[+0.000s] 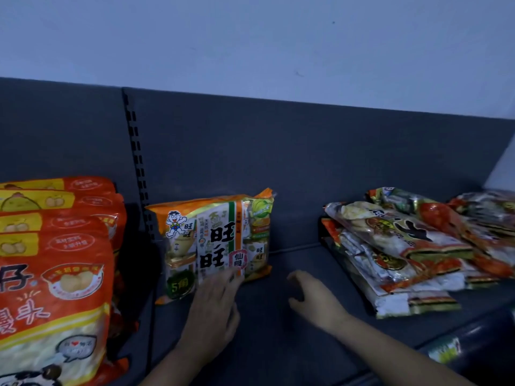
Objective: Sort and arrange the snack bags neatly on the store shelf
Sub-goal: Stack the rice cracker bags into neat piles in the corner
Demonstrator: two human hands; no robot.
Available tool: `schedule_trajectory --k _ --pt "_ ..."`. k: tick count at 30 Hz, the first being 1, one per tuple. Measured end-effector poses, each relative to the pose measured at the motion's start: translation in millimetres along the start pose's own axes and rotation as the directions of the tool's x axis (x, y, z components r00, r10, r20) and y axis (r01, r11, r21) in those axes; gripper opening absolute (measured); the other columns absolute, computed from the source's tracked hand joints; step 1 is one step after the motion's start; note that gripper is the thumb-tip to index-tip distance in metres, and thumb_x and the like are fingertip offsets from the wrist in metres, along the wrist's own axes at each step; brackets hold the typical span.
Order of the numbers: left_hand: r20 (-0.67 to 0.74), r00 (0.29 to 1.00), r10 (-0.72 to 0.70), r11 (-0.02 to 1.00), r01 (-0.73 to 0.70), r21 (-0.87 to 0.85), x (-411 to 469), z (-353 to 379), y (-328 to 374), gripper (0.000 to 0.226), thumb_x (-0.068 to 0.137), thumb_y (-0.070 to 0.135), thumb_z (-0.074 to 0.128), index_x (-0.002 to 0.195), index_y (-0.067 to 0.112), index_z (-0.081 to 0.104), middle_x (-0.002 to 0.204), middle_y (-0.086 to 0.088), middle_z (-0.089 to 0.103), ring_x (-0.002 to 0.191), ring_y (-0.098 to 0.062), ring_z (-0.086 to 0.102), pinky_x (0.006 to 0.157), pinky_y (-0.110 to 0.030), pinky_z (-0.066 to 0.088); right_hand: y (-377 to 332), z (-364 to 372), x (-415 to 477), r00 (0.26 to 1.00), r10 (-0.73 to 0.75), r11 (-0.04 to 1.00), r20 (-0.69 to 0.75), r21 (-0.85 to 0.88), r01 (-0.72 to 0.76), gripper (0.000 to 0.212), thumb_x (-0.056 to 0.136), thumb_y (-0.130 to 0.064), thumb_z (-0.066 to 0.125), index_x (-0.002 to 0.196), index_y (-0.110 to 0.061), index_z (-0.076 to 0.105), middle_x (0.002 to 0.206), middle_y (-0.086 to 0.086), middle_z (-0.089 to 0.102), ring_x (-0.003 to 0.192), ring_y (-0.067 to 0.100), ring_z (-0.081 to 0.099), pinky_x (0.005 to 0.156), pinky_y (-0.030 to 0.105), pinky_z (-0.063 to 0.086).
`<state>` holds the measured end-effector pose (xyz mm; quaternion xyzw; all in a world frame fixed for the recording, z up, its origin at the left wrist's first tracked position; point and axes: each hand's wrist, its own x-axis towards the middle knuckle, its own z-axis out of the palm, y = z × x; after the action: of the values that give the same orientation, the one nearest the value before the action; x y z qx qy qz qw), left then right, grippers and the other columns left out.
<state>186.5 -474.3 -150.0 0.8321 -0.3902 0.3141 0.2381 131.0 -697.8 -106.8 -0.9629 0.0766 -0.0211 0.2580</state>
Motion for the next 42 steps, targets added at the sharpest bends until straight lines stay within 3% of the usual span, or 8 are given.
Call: schedule_trajectory --k 5,12,18,21,23,36,40,42 --pt "0.058 0.996 0.066 0.997 -0.063 -0.053 41.8 0.2 43.7 0.035 0.076 0.026 0.046 0.111 0.024 0.05 0.101 0.007 0.066 0.098 -0.009 0.049 0.094 -0.026 0.032 19.7 -58.0 -40.0 0.959 -0.084 0.978 -0.272 -0.207 0.027 0.021 0.085 -0.025 0.057 0.106 -0.024 0.055 0.1 -0.01 0.062 0.092 0.011 0.06 0.066 0.023 0.038" --pt "0.161 0.974 0.158 0.987 -0.158 -0.015 115.2 36.4 146.7 0.061 0.058 0.041 0.074 0.114 0.022 0.06 0.105 0.008 0.065 0.094 -0.01 0.063 0.084 -0.03 0.051 113.0 -142.4 -103.1 0.935 -0.049 0.896 -0.352 -0.429 -0.115 0.023 0.09 -0.033 0.051 0.111 -0.024 0.051 0.101 -0.007 0.059 0.089 0.012 0.057 0.049 0.018 0.03" --pt "0.121 0.948 0.294 0.956 -0.288 -0.061 176.5 82.7 259.0 0.047 0.065 0.03 0.062 0.11 0.015 0.055 0.097 -0.003 0.056 0.087 -0.023 0.057 0.076 -0.032 0.042 205.2 -213.8 -155.2 0.927 0.126 0.806 -0.352 -0.509 -0.303 0.038 0.089 -0.035 0.05 0.124 -0.022 0.046 0.121 -0.003 0.054 0.112 0.018 0.052 0.083 0.029 0.044" --pt "0.046 0.943 0.33 0.944 -0.33 0.0 198.9 97.7 309.8 0.043 0.07 0.03 0.05 0.107 0.012 0.058 0.099 -0.008 0.057 0.092 -0.028 0.053 0.08 -0.037 0.035 250.0 -243.8 -175.0 0.923 0.183 0.764 -0.339 -0.542 -0.35 0.04 0.09 -0.034 0.05 0.127 -0.02 0.044 0.121 0.0 0.052 0.113 0.02 0.051 0.084 0.03 0.043" --pt "0.033 0.929 0.368 0.929 -0.369 0.028 209.8 111.2 340.2 0.047 0.066 0.028 0.064 0.109 0.01 0.054 0.103 -0.011 0.058 0.096 -0.031 0.051 0.083 -0.041 0.034 277.0 -261.9 -184.8 0.918 0.208 0.75 -0.338 -0.547 -0.371 0.043 0.09 -0.035 0.052 0.129 -0.019 0.043 0.122 0.001 0.052 0.114 0.021 0.05 0.085 0.031 0.044" --pt "0.343 0.813 0.47 0.859 -0.511 0.036 277.3 210.7 461.4 0.065 0.043 0.031 0.083 0.103 0.011 0.066 0.093 -0.004 0.063 0.086 -0.024 0.061 0.084 -0.042 0.049 394.4 -337.0 -167.3 0.886 0.346 0.682 -0.308 -0.566 -0.463 0.053 0.09 -0.033 0.052 0.137 -0.014 0.034 0.13 0.007 0.047 0.116 0.027 0.049 0.085 0.034 0.044" --pt "0.445 0.759 0.475 0.837 -0.547 0.039 311.1 246.6 476.8 0.068 0.084 0.031 0.058 0.142 0.008 0.03 0.131 -0.008 0.041 0.122 -0.028 0.039 0.109 -0.046 0.024 419.8 -355.6 -141.3 0.861 0.408 0.662 -0.306 -0.55 -0.509 0.051 0.09 -0.029 0.053 0.134 -0.012 0.034 0.128 0.008 0.048 0.114 0.028 0.049 0.083 0.033 0.041" --pt "0.448 0.756 0.477 0.847 -0.531 -0.007 326.7 264.8 484.8 0.062 0.088 0.026 0.051 0.142 0.011 0.026 0.131 -0.006 0.039 0.122 -0.025 0.036 0.109 -0.042 0.021 432.1 -361.4 -130.5 0.85 0.436 0.647 -0.295 -0.554 -0.524 0.058 0.09 -0.03 0.053 0.139 -0.011 0.028 0.132 0.009 0.046 0.117 0.029 0.048 0.086 0.034 0.042"
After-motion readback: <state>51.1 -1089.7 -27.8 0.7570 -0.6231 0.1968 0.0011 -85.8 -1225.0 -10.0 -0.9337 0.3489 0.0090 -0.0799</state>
